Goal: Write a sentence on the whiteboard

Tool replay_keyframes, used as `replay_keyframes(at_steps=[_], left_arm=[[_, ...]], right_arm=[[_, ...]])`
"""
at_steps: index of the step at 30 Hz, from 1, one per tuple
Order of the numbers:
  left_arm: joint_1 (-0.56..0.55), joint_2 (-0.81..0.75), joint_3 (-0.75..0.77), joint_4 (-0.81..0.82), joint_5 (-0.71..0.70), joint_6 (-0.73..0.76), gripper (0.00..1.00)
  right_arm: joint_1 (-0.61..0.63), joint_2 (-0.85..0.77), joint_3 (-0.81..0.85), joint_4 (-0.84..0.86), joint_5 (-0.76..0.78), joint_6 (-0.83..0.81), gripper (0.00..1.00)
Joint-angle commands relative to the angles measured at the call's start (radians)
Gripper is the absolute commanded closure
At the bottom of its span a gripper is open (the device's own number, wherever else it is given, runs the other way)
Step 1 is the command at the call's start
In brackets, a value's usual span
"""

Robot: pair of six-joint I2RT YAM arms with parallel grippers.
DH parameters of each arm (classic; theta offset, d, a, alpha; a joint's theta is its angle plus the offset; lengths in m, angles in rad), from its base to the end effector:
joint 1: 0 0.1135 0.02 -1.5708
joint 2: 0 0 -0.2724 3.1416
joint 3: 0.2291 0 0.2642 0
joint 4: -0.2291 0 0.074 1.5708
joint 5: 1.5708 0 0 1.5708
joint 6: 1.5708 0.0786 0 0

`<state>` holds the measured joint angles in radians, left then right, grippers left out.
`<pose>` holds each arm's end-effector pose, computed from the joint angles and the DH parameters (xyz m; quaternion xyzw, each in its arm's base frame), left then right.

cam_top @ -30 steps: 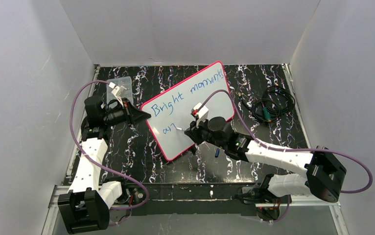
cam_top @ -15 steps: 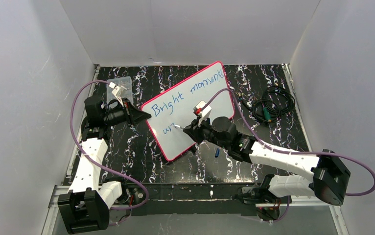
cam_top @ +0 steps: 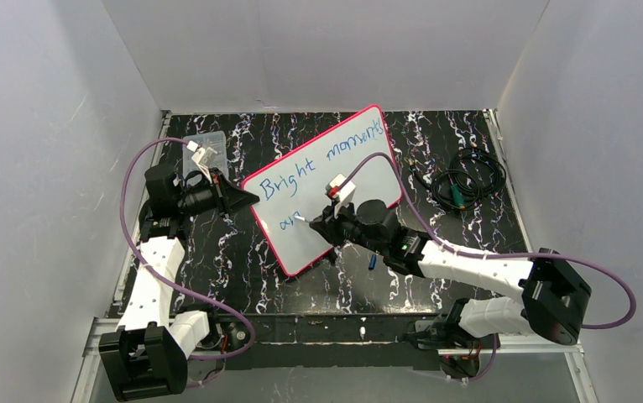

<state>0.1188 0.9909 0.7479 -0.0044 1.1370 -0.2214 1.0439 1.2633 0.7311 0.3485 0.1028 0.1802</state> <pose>0.2455 -0.0425 0.3115 0.2135 0.7113 -0.4507 0.4953 0.1776 0.2893 0.2665 -0.2916 0.7112 0.3345 0.5452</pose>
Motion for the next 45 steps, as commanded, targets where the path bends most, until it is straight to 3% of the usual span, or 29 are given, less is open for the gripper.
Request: replay_keyframes(at_steps=[1, 45], left_arm=[[0.003, -0.031, 0.011, 0.046, 0.033, 0.005, 1.00], [0.003, -0.032, 0.010, 0.046, 0.030, 0.005, 1.00]], right_arm=[[0.006, 0.014, 0.047, 0.066, -0.005, -0.007, 0.99], [0.022, -0.018, 0.015, -0.052, -0.025, -0.006, 0.99]])
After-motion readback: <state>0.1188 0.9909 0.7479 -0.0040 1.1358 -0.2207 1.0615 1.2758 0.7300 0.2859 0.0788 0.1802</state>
